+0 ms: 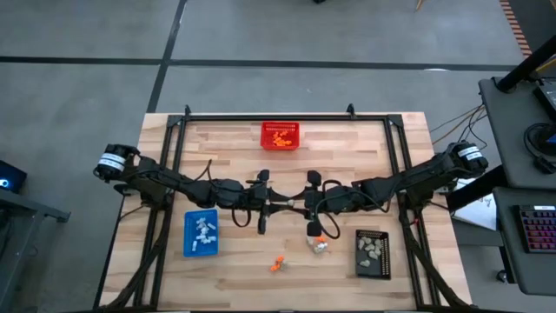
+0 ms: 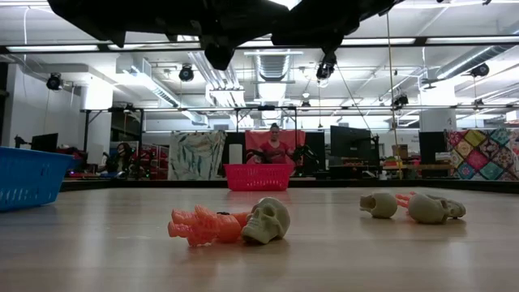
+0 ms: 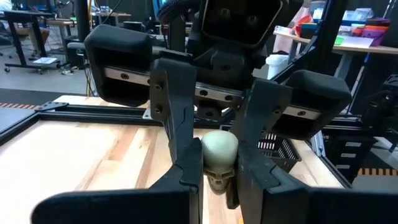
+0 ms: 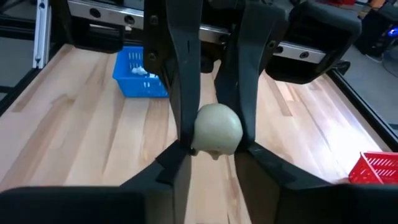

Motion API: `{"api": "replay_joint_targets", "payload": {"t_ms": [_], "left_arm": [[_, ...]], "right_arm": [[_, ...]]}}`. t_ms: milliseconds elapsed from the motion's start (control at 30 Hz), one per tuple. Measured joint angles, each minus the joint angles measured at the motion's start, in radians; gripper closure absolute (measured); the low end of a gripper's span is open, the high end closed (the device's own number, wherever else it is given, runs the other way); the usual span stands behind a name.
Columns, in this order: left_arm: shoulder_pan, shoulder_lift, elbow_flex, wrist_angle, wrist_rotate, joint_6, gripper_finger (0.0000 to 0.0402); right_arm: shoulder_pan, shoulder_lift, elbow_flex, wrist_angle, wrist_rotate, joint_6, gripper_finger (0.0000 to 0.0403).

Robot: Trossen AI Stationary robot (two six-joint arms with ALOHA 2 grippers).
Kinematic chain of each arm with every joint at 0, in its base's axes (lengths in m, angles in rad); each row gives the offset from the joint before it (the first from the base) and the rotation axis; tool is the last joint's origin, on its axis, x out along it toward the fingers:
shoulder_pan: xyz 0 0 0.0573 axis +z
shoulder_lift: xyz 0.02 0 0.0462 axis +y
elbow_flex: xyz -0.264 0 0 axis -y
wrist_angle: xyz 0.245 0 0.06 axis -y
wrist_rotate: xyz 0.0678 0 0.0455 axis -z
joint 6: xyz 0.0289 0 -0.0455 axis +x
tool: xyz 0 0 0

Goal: Sort Halloween decoration
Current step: Put the gray skull toy into the black bin

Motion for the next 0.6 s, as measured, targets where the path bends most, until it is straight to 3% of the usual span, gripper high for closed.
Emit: {"api": "replay_joint_targets", "payload": {"t_ms": [333, 600], "left_arm": [[0.0, -0.002, 0.001, 0.005, -0.001, 0.003, 0.0369], [0.0, -0.002, 0.002, 0.003, 0.0, -0.005, 0.0337]], "right_arm": [[-0.003, 0.0, 0.0, 0.009, -0.006, 0.0, 0.0362], [-0.003, 0.0, 0.0, 0.013, -0.005, 0.0, 0.0368]]}}
